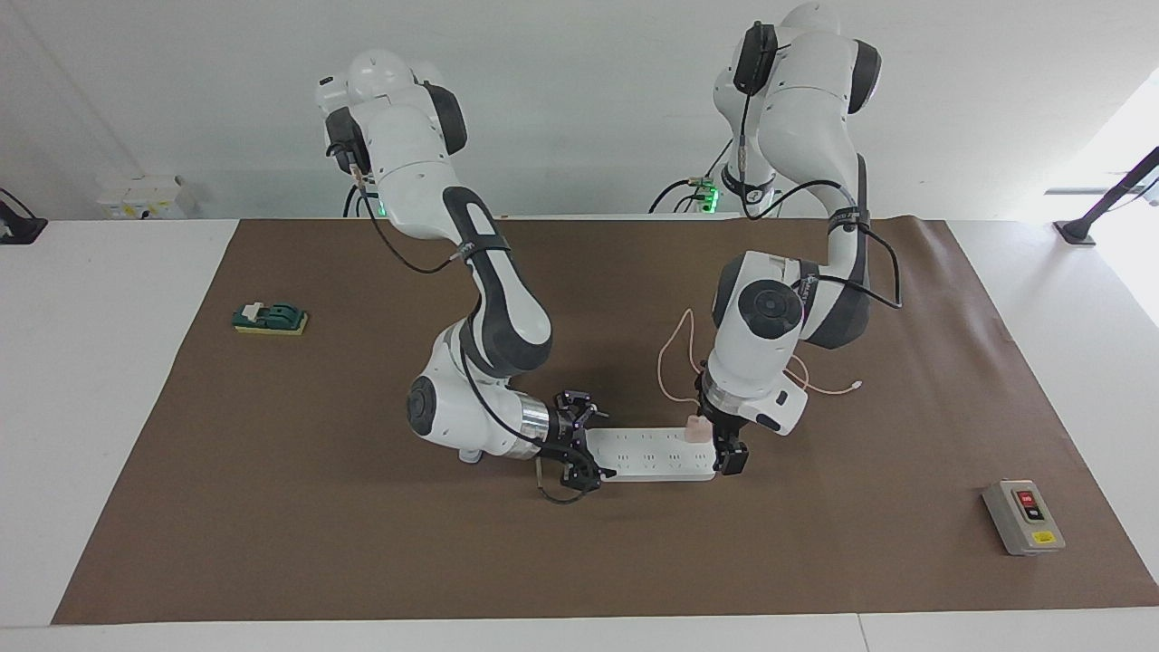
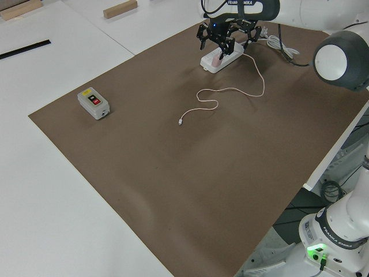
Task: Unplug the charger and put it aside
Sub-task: 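Grasp the pink charger with the left gripper while the right gripper holds the strip, then pull the charger out with the left gripper while the right gripper holds the strip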
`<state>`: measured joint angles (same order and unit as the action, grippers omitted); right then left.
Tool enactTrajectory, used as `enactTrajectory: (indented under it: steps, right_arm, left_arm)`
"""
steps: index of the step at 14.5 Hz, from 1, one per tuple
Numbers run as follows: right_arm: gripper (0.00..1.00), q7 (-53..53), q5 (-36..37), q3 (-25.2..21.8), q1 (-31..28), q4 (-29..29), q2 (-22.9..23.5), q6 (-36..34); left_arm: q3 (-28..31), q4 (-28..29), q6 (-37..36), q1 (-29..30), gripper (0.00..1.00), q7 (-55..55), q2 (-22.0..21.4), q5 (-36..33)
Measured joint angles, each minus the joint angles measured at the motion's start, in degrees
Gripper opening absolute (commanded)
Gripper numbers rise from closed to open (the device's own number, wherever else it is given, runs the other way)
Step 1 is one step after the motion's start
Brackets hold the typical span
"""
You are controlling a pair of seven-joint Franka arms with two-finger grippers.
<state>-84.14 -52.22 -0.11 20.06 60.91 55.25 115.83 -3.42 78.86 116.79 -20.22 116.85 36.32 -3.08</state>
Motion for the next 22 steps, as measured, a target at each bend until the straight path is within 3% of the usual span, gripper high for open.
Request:
enactTrajectory:
  steps: [10,12,13,14,15,16,17,18,22]
  right_arm:
    - [1.0,4.27,0.0,0.05,0.05,-0.8,1.21,-0.12]
    - [1.0,5.49,0.0,0.04,0.05,-0.72,1.49,0.25]
    - [1.0,5.83,0.0,0.04,0.05,-0.72,1.75,0.53]
    - [1.0,5.94,0.0,0.04,0.05,-0.71,1.97,0.74]
    - [0.92,5.97,0.0,0.04,0.06,-0.71,2.11,0.89]
    - [0.42,6.02,0.0,0.05,0.11,-0.71,2.18,0.96]
    - [0.18,5.78,0.0,0.0,0.15,-0.71,2.14,1.18]
    - [0.13,5.77,0.0,-0.01,0.16,-0.71,2.14,1.18]
    - [0.13,5.78,0.0,-0.06,0.22,-0.7,2.14,1.26]
  left_arm:
    - [-0.03,2.45,-0.72,-1.29,1.0,1.11,0.09,0.0]
    - [0.02,2.44,-0.72,-1.29,0.84,1.09,0.09,-0.01]
    - [0.03,2.42,-0.72,-1.29,0.67,0.96,0.09,-0.02]
    - [0.03,2.41,-0.72,-1.29,0.41,0.78,0.08,-0.03]
    - [0.02,2.38,-0.71,-1.29,0.0,0.58,0.06,-0.03]
    - [0.0,2.36,-0.71,-1.29,0.0,0.38,0.01,-0.03]
    - [-0.06,2.35,-0.72,-1.3,0.0,0.24,-0.07,-0.03]
    - [-0.08,2.35,-0.72,-1.31,0.0,0.18,-0.11,-0.03]
    - [-0.04,2.28,-0.68,-1.32,0.0,-0.14,-0.14,-0.08]
